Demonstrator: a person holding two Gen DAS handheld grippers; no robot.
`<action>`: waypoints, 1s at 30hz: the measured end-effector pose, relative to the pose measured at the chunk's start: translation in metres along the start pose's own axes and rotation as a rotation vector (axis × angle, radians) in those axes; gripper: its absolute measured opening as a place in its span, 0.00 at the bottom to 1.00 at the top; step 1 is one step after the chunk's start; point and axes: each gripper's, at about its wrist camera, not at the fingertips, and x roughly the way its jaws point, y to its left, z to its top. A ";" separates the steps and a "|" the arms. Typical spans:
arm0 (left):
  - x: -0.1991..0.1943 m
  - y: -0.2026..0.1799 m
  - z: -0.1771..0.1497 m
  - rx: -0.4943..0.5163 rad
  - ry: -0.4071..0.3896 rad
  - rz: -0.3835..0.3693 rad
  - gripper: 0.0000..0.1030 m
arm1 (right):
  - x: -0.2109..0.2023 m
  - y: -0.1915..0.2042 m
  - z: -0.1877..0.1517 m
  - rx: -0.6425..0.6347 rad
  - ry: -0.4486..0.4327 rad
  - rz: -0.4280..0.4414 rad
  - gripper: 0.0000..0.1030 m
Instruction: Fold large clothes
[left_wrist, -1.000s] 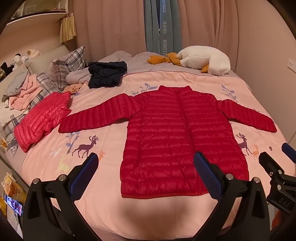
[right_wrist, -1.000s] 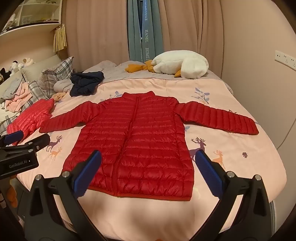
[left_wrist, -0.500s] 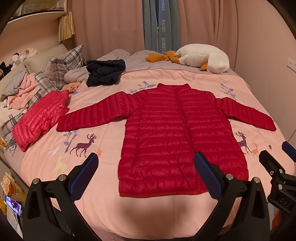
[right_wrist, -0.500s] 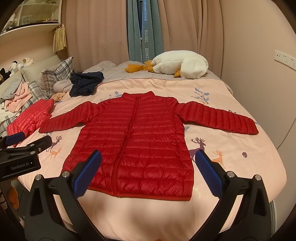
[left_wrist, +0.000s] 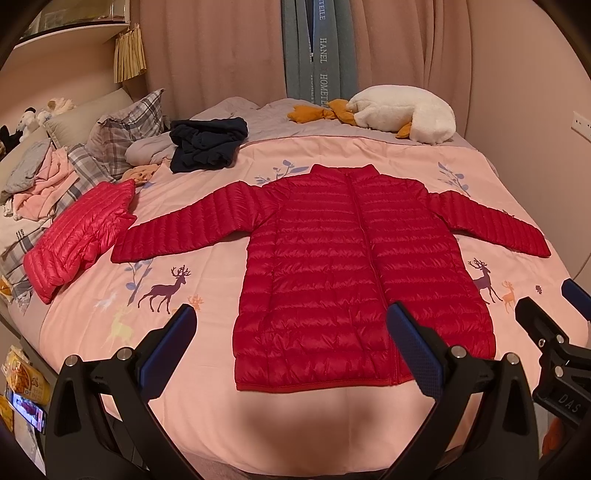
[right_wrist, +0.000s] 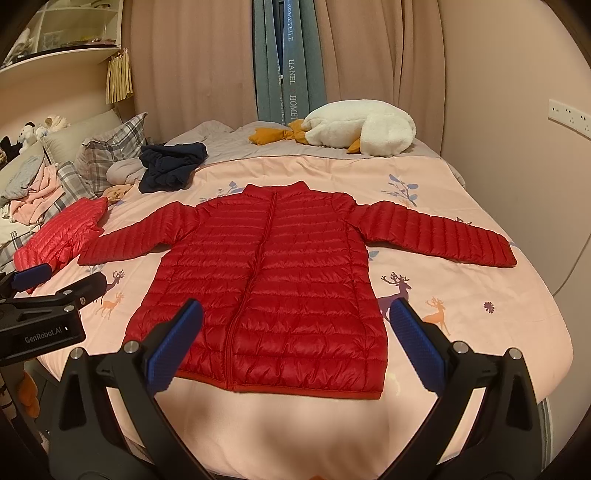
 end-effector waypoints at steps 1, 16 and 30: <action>0.000 0.000 0.000 0.000 0.000 -0.001 0.99 | 0.000 0.000 0.000 0.000 0.000 0.001 0.98; 0.000 -0.002 0.001 0.007 0.000 0.006 0.99 | 0.001 -0.002 -0.001 0.002 0.000 0.001 0.98; 0.000 -0.003 0.001 0.007 -0.001 0.006 0.99 | 0.000 -0.003 -0.001 0.002 -0.001 0.002 0.98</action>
